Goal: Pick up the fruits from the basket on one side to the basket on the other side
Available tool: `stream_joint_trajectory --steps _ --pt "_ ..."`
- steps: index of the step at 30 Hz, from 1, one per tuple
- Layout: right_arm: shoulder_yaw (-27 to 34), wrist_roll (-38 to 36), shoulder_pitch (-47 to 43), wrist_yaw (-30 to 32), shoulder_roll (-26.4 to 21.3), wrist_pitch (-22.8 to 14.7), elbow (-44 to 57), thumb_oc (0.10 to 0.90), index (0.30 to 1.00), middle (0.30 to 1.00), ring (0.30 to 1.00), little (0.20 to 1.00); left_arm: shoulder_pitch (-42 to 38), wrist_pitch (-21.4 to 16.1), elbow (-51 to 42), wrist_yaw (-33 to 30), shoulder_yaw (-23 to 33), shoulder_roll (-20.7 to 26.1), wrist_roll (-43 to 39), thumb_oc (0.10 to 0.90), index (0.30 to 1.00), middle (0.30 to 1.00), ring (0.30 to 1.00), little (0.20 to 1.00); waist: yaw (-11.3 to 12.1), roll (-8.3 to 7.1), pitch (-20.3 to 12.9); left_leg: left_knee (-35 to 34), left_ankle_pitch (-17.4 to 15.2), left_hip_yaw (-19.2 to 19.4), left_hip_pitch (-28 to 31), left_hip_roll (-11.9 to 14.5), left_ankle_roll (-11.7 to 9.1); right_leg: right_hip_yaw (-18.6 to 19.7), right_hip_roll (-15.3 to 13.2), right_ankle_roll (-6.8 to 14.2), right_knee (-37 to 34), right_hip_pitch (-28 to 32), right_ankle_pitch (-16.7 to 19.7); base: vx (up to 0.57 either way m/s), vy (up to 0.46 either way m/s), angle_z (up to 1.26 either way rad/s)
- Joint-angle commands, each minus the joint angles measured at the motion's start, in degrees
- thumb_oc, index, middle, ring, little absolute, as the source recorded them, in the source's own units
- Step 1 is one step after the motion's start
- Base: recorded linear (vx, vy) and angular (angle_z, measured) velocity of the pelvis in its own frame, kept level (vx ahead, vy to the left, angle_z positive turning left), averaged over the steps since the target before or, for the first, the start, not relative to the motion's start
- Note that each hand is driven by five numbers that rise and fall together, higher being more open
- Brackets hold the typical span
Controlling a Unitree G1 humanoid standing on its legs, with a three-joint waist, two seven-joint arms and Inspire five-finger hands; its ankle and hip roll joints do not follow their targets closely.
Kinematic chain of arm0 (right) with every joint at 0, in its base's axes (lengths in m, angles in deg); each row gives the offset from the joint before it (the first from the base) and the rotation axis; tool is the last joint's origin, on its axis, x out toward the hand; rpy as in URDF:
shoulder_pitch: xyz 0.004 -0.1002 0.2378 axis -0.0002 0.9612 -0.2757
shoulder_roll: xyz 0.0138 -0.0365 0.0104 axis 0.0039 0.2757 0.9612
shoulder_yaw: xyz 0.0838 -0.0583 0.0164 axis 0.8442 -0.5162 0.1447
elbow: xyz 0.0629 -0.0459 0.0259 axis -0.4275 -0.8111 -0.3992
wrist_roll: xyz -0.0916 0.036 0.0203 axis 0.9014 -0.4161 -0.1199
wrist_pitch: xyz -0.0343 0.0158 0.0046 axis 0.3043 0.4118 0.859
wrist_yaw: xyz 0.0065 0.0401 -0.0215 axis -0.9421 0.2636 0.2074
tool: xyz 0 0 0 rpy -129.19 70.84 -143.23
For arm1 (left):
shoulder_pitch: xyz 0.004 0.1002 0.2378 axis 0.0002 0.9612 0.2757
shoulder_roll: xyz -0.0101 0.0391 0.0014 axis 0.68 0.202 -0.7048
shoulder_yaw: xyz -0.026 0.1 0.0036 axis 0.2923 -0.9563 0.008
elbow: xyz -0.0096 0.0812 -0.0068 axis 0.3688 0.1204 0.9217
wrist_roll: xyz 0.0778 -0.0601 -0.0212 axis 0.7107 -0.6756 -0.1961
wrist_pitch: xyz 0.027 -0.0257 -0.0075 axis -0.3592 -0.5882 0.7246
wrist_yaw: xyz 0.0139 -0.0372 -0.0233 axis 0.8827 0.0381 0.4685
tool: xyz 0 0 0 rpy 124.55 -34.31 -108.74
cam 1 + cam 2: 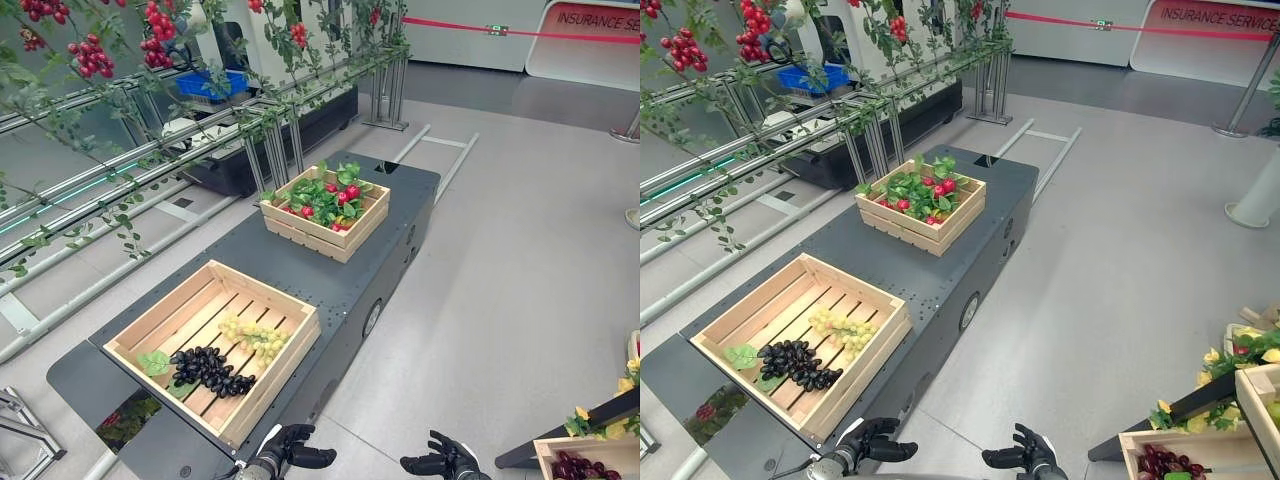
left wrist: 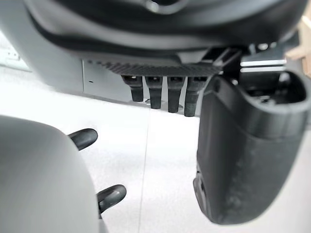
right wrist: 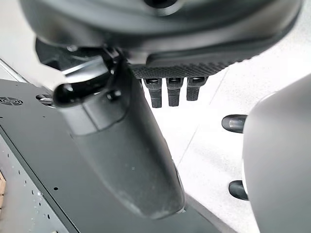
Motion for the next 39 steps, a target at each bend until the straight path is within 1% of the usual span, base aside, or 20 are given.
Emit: stream_joint_trajectory --steps 1,4,7,17,19,22,25,26,27,28,29,31,32,33,34,35,36,38,39 --pt "-1.8 0.4 -4.4 -2.3 0.0 -1.9 -0.5 0.800 0.900 0.900 0.900 0.900 -2.7 -4.2 1.5 -0.9 -0.5 -0.9 1.4 0.800 0.900 0.900 0.900 0.900 0.7 -1.91 1.7 0.5 -4.8 -0.5 0.8 -2.2 1.9 -1.4 -2.8 1.0 0.4 2.9 -2.0 0.00 0.000 0.00" --pt "-2.1 0.4 -4.4 -2.5 0.1 -1.7 -0.5 0.800 0.900 0.900 0.900 0.900 -2.6 -4.5 1.2 0.0 -0.7 -0.9 0.3 0.800 0.900 0.900 0.900 0.900 0.7 -1.92 1.8 0.5 -4.9 -0.3 0.9 -2.2 1.8 -1.4 -2.7 1.0 0.4 3.0 -2.1 0.00 0.000 0.00" --pt "-2.2 0.3 -4.3 -2.6 0.0 -1.5 -0.4 0.800 0.900 0.900 0.900 0.900 -2.5 -2.6 1.2 2.1 -1.1 -0.8 1.5 0.800 0.900 0.900 0.900 0.900 0.6 -1.86 1.9 0.5 -4.9 -0.2 0.9 -2.1 1.8 -1.4 -2.6 1.0 0.4 3.0 -2.1 0.00 0.000 0.00" --pt "-2.6 1.4 -4.9 -2.6 -0.1 -1.6 -0.5 0.800 0.900 0.900 0.900 0.900 -2.9 -1.0 2.1 1.4 -1.6 -1.4 1.1 0.800 0.900 0.900 0.900 0.900 0.2 -1.55 2.1 0.5 -5.0 -0.3 1.1 -2.0 1.6 -1.1 -2.6 0.9 0.4 3.2 -2.3 0.00 0.000 0.00" --pt "-2.7 1.4 -4.9 -2.6 -0.1 -1.6 -0.4 0.800 0.900 0.900 0.900 0.900 -2.9 -1.1 2.1 1.5 -1.5 -1.4 1.2 0.800 0.900 0.900 0.900 0.900 0.3 -1.56 2.2 0.5 -5.0 -0.4 1.1 -2.0 1.6 -1.2 -2.6 0.9 0.4 3.2 -2.3 0.00 0.000 0.00" --pt "-2.7 1.2 -5.0 -2.4 0.0 -1.4 -0.5 0.800 0.900 0.900 0.900 0.900 -3.0 -1.3 2.1 -0.1 -1.6 -1.4 3.2 0.800 0.900 0.900 0.900 0.900 0.4 -1.55 2.3 0.5 -5.1 -0.5 1.3 -2.0 1.7 -1.5 -2.7 0.8 0.4 3.5 -2.5 0.00 0.000 0.00" --pt "-3.0 1.0 -5.0 -2.5 -0.1 -1.2 -0.3 0.800 0.900 0.900 0.900 0.900 -3.1 -3.4 1.7 -2.3 -2.1 -1.0 4.9 0.800 0.900 0.900 0.900 0.900 0.5 -1.54 2.3 0.5 -5.2 -0.7 1.5 -2.1 1.7 -1.6 -2.7 0.8 0.4 3.7 -2.7 0.00 0.000 0.00" --pt "-3.1 1.0 -5.0 -2.5 -0.2 -1.0 -0.1 0.800 0.900 0.900 0.900 0.900 -3.2 -5.1 1.1 -3.7 -2.3 -0.7 5.2 0.800 0.900 0.900 0.900 0.900 0.6 -1.48 2.3 0.5 -5.2 -0.9 1.5 -2.2 1.7 -1.6 -2.7 0.8 0.4 3.8 -2.7 0.00 0.000 0.00" --pt "-3.1 1.0 -5.0 -2.6 -0.2 -0.9 -0.1 0.800 0.900 0.900 0.900 0.900 -3.2 -5.5 1.0 -3.8 -2.3 -0.7 5.0 0.800 0.900 0.900 0.900 0.900 0.6 -1.46 2.3 0.5 -5.2 -0.9 1.5 -2.2 1.7 -1.7 -2.7 0.8 0.4 3.8 -2.7 0.02 -0.002 0.04" --pt "-3.2 0.9 -5.1 -2.6 -0.2 -0.8 -0.1 0.800 0.900 0.900 0.900 0.900 -3.3 -6.8 0.4 -4.0 -2.1 -0.4 4.4 0.800 0.900 0.900 0.900 0.900 0.7 -1.43 2.3 0.5 -5.2 -1.0 1.5 -2.2 1.6 -1.7 -2.7 0.7 0.4 3.9 -2.8 0.02 -0.003 0.05" --pt "-3.3 0.8 -5.0 -2.8 -0.3 -0.8 0.0 0.800 0.900 0.900 0.900 0.900 -3.3 -7.8 -0.2 -3.2 -1.9 -0.2 2.6 0.800 0.900 0.900 0.900 0.900 0.9 -1.38 2.4 0.5 -5.1 -1.1 1.6 -2.2 1.6 -1.9 -2.7 0.7 0.4 4.0 -2.8 0.04 -0.002 0.07" --pt "-3.2 0.7 -4.8 -2.9 -0.5 -0.6 0.4 0.800 0.900 0.900 0.900 0.900 -3.2 -11.2 -1.8 -0.6 -1.2 -0.1 -2.4 0.800 0.900 0.900 0.900 0.900 1.0 -1.30 2.4 0.5 -5.0 -1.4 1.6 -2.2 1.5 -2.0 -2.7 0.7 0.4 4.2 -2.9 0.05 0.004 0.11" --pt "-3.1 0.2 -4.6 -3.0 -0.9 -0.3 1.4 0.800 0.900 0.900 0.900 0.900 -3.3 -14.2 -4.4 1.3 -0.4 0.4 -6.1 0.800 0.900 0.900 0.900 0.900 1.3 -1.20 2.7 0.5 -4.9 -1.7 1.4 -2.3 1.5 -2.3 -2.8 0.6 0.4 4.2 -2.9 0.02 0.007 0.13" --pt "-3.1 0.0 -4.6 -3.1 -1.2 -0.1 1.9 0.800 0.900 0.900 0.900 0.900 -3.4 -14.5 -6.4 1.6 0.0 0.7 -7.2 0.800 0.900 0.900 0.900 0.900 1.4 -1.15 2.8 0.5 -4.8 -1.9 1.3 -2.3 1.5 -2.4 -2.8 0.5 0.4 4.1 -2.9 0.01 0.010 0.12" --pt "-3.0 -0.4 -4.5 -3.2 -1.7 0.7 3.2 0.800 0.900 0.900 0.900 0.900 -3.4 -16.2 -11.1 1.5 0.9 1.6 -10.3 0.800 0.900 0.900 0.900 0.900 1.7 -1.03 3.2 0.5 -4.6 -2.3 1.0 -2.3 1.6 -2.5 -2.7 0.4 0.4 4.0 -2.9 0.00 0.007 0.08" --pt "-3.0 -0.6 -4.4 -3.2 -1.8 0.8 3.4 0.800 0.900 0.900 0.900 0.900 -3.3 -16.1 -12.0 1.4 1.2 1.8 -10.4 0.800 0.900 0.900 0.900 0.900 1.8 -1.03 3.2 0.5 -4.6 -2.3 0.9 -2.3 1.6 -2.5 -2.7 0.3 0.4 3.9 -2.9 0.01 0.014 0.08" --pt "-2.8 -1.0 -4.3 -3.3 -2.1 1.2 4.0 0.800 0.900 0.900 0.900 0.900 -3.2 -16.8 -15.7 1.0 2.2 2.5 -12.0 0.800 0.900 0.900 0.900 0.900 2.0 -1.03 3.3 0.5 -4.5 -2.4 0.8 -2.3 1.6 -2.5 -2.6 0.1 0.4 3.9 -2.9 0.02 0.022 0.05" --pt "-2.5 -2.0 -3.9 -3.5 -2.5 1.6 4.8 0.800 0.900 0.900 0.900 0.900 -2.5 -19.2 -20.2 -0.6 3.7 3.5 -13.1 0.800 0.900 0.900 0.900 0.900 2.3 -1.08 3.6 0.5 -4.3 -2.2 0.9 -2.2 1.6 -2.5 -2.6 -0.1 0.4 4.0 -2.9 0.05 0.045 0.14" --pt "-1.8 -2.9 -3.2 -3.6 -2.7 1.8 5.8 0.800 0.900 0.900 0.900 0.900 -2.0 -20.0 -24.6 -1.2 4.9 4.7 -13.3 0.800 0.900 0.900 0.900 0.900 2.5 -1.10 3.8 0.5 -4.0 -1.5 1.0 -2.2 1.5 -2.8 -2.8 -0.2 0.4 4.2 -2.8 0.06 0.084 0.23"
